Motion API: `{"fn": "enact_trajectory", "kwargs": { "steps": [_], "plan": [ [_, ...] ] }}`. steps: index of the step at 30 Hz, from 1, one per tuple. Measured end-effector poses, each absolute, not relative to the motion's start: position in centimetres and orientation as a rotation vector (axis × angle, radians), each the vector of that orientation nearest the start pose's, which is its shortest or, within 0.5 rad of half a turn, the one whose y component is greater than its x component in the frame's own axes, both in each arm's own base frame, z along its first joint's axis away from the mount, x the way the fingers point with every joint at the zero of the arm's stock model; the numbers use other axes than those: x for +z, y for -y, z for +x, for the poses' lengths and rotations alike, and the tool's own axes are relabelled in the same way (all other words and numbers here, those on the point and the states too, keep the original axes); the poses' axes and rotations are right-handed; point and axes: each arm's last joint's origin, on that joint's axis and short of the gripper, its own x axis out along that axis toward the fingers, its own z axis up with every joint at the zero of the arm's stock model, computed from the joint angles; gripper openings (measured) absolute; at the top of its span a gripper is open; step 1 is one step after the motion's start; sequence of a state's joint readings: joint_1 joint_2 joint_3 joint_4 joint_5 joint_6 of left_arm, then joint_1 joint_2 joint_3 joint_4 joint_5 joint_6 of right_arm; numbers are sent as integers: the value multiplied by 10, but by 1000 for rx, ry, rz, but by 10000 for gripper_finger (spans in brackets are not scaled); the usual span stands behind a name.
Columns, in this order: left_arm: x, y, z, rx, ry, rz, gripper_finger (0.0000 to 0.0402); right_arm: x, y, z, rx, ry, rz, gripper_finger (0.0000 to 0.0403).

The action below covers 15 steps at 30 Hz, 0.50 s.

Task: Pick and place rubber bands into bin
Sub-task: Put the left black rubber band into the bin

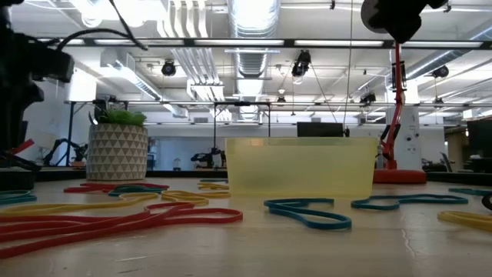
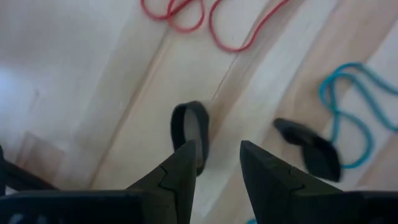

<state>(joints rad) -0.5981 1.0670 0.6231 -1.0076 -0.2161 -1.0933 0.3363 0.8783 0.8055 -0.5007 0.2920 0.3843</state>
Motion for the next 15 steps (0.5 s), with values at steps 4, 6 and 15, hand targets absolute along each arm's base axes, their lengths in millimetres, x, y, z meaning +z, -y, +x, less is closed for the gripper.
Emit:
{"fn": "enact_trajectory", "kwargs": {
  "steps": [4, 6, 15],
  "plan": [
    [180, 78, 125, 427, -1291, -339, 109, 297, -52, 173, -60, -539, 197, 130],
    [176, 75, 121, 435, -1301, -330, 109, 297, -52, 173, -61, -539, 197, 130],
    [163, 71, 115, 408, -1250, -384, 109, 297, -51, 175, -85, -532, 190, 123]
  ]
}}
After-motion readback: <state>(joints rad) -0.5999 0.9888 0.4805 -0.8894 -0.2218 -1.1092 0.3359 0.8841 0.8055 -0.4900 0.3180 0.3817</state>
